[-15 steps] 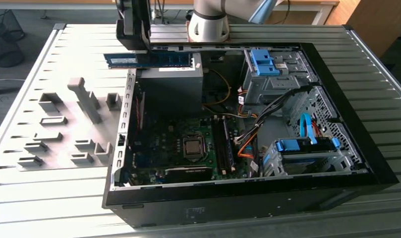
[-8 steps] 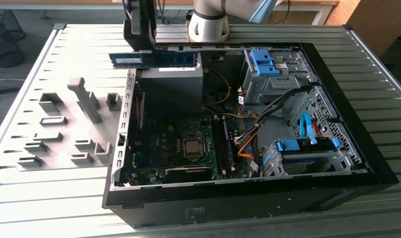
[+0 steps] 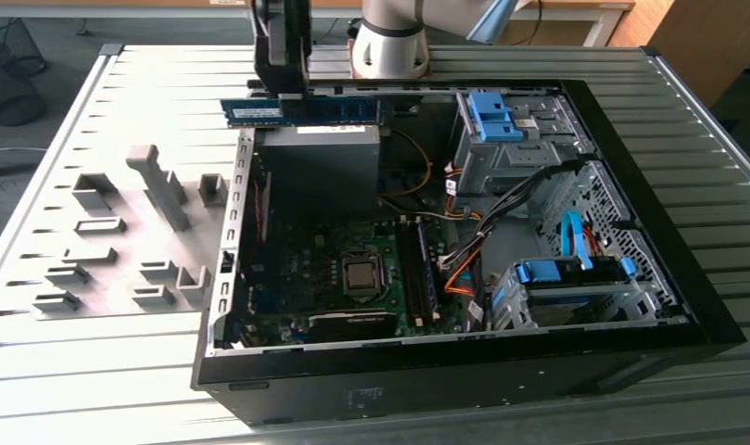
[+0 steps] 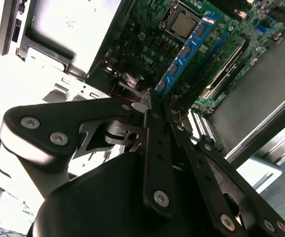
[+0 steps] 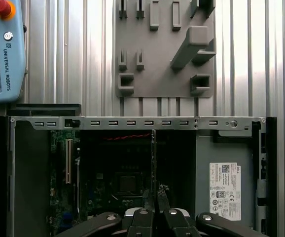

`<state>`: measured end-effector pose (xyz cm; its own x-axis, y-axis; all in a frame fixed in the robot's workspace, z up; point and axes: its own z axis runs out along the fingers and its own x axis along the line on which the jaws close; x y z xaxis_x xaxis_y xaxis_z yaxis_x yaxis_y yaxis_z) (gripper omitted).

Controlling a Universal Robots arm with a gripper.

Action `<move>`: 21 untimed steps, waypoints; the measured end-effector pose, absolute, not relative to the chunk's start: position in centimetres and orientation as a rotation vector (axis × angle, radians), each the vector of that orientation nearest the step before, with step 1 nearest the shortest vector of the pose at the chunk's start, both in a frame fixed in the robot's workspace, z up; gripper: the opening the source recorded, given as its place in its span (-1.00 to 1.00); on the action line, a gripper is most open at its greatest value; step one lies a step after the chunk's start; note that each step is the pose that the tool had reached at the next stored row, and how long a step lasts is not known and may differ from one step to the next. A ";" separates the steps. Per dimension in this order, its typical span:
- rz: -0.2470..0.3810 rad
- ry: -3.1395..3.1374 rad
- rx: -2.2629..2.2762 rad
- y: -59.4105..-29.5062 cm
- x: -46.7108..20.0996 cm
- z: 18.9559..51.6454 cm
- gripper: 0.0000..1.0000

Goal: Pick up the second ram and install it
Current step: 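Pick up the second ram and move it above second insertion slot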

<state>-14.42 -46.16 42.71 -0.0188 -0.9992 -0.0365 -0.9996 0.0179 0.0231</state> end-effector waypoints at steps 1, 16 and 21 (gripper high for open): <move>0.066 2.234 -2.194 -46.2 -14.3 42.7 -0.73; 0.066 2.234 -2.194 -46.2 -12.3 42.7 -0.73; 0.066 2.234 -2.194 -46.2 -11.2 42.7 -0.73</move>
